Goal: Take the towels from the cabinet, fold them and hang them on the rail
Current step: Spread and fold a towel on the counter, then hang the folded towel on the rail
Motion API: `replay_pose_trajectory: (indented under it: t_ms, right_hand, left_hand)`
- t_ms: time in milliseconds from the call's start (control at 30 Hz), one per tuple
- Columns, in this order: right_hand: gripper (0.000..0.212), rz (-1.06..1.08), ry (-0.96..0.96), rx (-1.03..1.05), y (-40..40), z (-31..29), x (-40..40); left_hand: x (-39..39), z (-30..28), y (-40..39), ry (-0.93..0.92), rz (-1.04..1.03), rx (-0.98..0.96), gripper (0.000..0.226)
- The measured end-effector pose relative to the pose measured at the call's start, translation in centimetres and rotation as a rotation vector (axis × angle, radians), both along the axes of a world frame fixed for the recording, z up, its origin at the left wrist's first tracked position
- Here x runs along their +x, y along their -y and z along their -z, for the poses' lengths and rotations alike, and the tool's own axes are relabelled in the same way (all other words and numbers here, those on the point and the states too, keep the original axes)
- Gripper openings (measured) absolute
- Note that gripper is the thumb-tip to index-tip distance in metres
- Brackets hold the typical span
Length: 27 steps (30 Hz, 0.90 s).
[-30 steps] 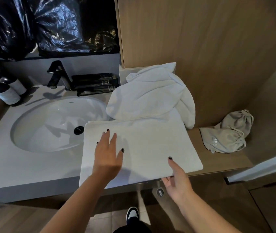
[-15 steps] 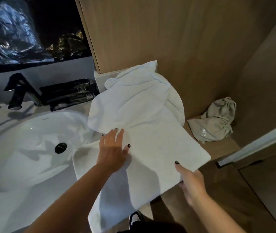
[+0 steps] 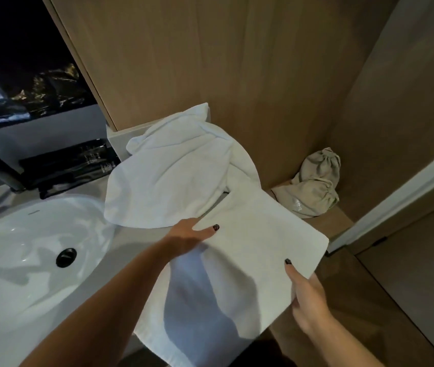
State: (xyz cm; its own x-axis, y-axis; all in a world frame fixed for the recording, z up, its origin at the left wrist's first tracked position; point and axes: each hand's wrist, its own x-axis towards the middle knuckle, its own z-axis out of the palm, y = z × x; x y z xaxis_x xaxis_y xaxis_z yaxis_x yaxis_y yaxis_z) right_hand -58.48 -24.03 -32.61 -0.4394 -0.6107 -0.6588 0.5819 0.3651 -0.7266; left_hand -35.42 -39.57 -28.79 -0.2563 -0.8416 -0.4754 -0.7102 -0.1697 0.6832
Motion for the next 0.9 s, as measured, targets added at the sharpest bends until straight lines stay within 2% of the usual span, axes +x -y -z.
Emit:
replay_pose_trajectory:
  t_ms: [67, 167, 333, 567, 767, 900]
  right_hand:
    - [0.026, -0.034, -0.068, -0.023, 0.3, -0.8, -1.6]
    - [0.023, -0.126, -0.168, -0.090, 1.1, -2.8, -4.7]
    - [0.033, -0.280, -0.357, -0.298, 2.3, -7.6, -11.2]
    - [0.032, -0.431, -0.632, -0.587, 3.7, -18.2, -19.6]
    - [0.029, -0.410, -0.754, -0.865, 4.2, -28.7, -23.5]
    - [0.030, -0.365, -0.780, -1.037, 3.9, -35.7, -25.2]
  left_hand:
    - [-0.8, -1.2, -1.2, -0.120, -0.020, 0.048, 0.027]
    - [-2.8, -2.6, -3.2, -0.206, -0.022, 0.005, 0.011]
    - [-7.3, -5.2, -7.3, -0.382, -0.168, -0.139, 0.023]
    - [-15.0, -10.9, -11.9, -0.562, -0.313, -0.451, 0.018]
    - [-19.4, -19.6, -13.2, -0.720, -0.292, -0.714, 0.031]
    - [-21.0, -26.1, -13.2, -0.758, -0.269, -0.949, 0.024]
